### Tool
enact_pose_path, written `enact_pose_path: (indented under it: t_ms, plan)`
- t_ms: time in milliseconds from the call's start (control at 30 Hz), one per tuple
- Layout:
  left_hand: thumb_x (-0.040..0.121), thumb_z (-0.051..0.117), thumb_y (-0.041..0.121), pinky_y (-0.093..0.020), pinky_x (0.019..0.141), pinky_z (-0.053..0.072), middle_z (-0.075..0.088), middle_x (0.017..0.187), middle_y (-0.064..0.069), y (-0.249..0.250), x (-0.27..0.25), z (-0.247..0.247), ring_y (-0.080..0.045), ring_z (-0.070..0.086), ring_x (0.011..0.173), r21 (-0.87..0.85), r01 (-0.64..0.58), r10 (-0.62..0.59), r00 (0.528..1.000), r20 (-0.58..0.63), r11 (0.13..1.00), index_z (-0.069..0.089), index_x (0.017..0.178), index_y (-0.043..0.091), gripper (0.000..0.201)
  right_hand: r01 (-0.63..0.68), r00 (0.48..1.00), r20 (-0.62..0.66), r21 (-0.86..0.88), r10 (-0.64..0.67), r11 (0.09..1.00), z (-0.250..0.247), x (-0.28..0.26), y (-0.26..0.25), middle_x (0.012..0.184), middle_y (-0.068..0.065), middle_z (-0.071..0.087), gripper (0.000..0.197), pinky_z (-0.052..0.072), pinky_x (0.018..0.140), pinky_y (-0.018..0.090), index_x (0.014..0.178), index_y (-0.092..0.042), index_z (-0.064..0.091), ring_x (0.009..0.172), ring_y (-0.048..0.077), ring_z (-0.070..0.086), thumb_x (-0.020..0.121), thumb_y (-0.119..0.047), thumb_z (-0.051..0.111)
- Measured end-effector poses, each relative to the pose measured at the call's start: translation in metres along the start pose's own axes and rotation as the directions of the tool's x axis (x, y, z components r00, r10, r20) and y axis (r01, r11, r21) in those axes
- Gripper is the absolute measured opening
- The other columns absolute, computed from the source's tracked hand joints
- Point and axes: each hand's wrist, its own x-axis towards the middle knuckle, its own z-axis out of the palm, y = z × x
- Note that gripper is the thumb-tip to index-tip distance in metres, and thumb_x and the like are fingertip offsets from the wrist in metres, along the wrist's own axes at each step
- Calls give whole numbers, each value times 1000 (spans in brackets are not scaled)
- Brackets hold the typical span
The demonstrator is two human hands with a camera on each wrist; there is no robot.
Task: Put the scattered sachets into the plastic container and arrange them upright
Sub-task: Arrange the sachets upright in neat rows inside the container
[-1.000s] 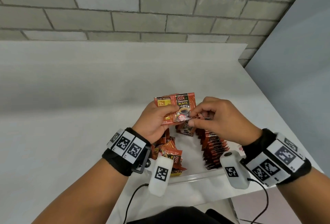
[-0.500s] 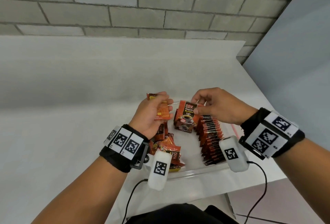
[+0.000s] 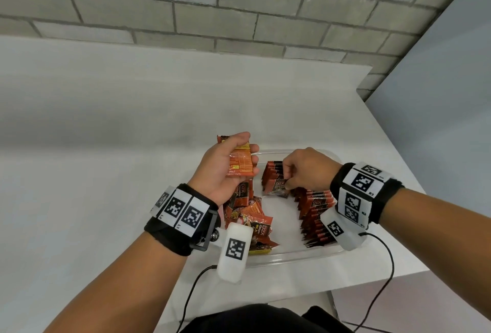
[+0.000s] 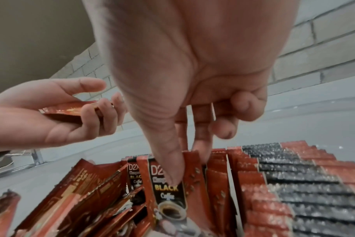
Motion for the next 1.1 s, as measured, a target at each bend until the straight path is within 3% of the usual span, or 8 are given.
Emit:
enact_pose_path:
  t_ms: [367,667,867,967,1100]
  plan:
    - [86,61,18,-31,58,51,65,80,-6,6,-2,-7,-17,60,63,-20,-2,2,1000,8,1000,59,111,9,26,-74,996,27,-150,79,986,4,8,1,68,-5,58,25,37,51,21,64,-22,55,61,10,52,74,-24,78]
    - [76,65,20,-29,55,51,65,79,-7,9,-1,-6,-17,59,61,-24,-1,1,999,37,1000,58,112,8,38,-44,997,50,-342,65,938,5,10,-2,72,0,58,25,36,49,23,70,-18,55,67,18,55,76,-31,76]
    - [70,66,23,-29,55,51,65,79,-7,9,-2,-7,-17,59,61,-20,1,0,999,51,1000,58,112,8,45,-31,999,-26,-417,22,908,9,11,-3,77,4,58,7,32,47,21,81,-11,61,67,21,54,83,-17,65]
    - [69,67,23,-29,54,51,65,79,-7,10,-2,-7,-17,59,61,-20,1,0,999,52,1000,58,112,8,46,-18,999,-40,-449,0,893,12,11,-4,72,2,52,3,29,46,22,84,-9,61,66,21,52,85,-12,59]
    - [68,68,23,-29,54,52,65,80,-7,11,-2,-7,-17,59,61,-14,0,1,998,56,1000,59,111,9,45,-27,1000,-11,-469,24,883,14,11,-3,65,-1,46,10,30,46,21,80,-11,58,65,21,52,84,-18,65]
